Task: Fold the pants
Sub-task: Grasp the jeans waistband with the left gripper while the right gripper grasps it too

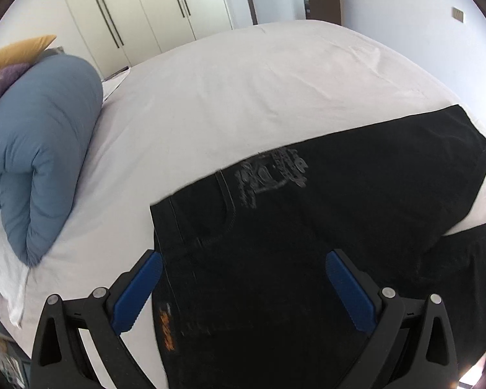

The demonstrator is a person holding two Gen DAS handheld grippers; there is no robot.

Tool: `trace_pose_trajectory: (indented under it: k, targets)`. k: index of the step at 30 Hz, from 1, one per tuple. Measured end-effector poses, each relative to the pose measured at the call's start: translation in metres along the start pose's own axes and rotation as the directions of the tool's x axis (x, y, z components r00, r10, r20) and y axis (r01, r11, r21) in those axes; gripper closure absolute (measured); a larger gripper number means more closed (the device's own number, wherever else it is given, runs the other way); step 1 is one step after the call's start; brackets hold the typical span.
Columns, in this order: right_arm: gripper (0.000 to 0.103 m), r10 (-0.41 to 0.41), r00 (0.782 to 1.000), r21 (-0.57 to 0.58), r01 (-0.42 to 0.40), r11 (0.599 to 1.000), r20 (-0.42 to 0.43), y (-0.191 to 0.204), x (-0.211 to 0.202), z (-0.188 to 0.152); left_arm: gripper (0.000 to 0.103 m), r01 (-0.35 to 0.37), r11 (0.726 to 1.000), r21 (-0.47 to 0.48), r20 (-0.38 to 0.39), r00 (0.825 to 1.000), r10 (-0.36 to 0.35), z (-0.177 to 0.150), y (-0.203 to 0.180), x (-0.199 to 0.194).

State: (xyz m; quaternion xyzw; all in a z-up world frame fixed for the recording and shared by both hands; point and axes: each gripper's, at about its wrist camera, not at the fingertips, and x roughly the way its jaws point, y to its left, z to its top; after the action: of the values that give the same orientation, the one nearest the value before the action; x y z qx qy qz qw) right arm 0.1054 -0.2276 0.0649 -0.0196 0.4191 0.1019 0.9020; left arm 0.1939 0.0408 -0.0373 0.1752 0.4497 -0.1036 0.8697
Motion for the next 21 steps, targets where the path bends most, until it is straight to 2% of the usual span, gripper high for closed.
trace_pose_trajectory:
  k: [4, 9, 10, 11, 14, 18, 20, 21]
  targets:
    - [0.011, 0.083, 0.996, -0.05, -0.084, 0.995, -0.021, -0.014, 0.033, 0.026, 0.0, 0.068, 0.991, 0.113, -0.051, 0.997, -0.063, 0.047, 0.023, 0.054]
    - [0.015, 0.162, 0.986, -0.104, -0.166, 0.981, -0.048, -0.025, 0.067, 0.043, 0.0, 0.164, 0.962, 0.219, -0.147, 0.98, -0.134, 0.088, 0.037, 0.112]
    - [0.015, 0.175, 0.983, -0.117, -0.18, 0.977, -0.054, -0.027, 0.073, 0.045, 0.005, 0.182, 0.956, 0.23, -0.164, 0.975, -0.146, 0.092, 0.038, 0.119]
    - [0.016, 0.186, 0.981, -0.128, -0.192, 0.973, -0.06, -0.028, 0.079, 0.046, 0.012, 0.206, 0.949, 0.24, -0.187, 0.969, -0.163, 0.095, 0.038, 0.128]
    - [0.019, 0.217, 0.973, -0.143, -0.227, 0.963, -0.084, -0.029, 0.1, 0.045, 0.016, 0.267, 0.927, 0.265, -0.268, 0.943, -0.195, 0.096, 0.036, 0.149]
    - [0.024, 0.237, 0.965, -0.141, -0.251, 0.958, -0.109, -0.035, 0.123, 0.051, 0.023, 0.331, 0.905, 0.268, -0.388, 0.897, -0.214, 0.084, 0.033, 0.173]
    - [0.026, 0.236, 0.966, -0.151, -0.25, 0.956, -0.109, -0.033, 0.128, 0.054, 0.039, 0.353, 0.9, 0.256, -0.398, 0.887, -0.234, 0.08, 0.033, 0.173]
    - [0.03, 0.237, 0.966, -0.158, -0.252, 0.955, -0.109, -0.032, 0.131, 0.056, 0.043, 0.365, 0.897, 0.248, -0.396, 0.884, -0.25, 0.079, 0.033, 0.171]
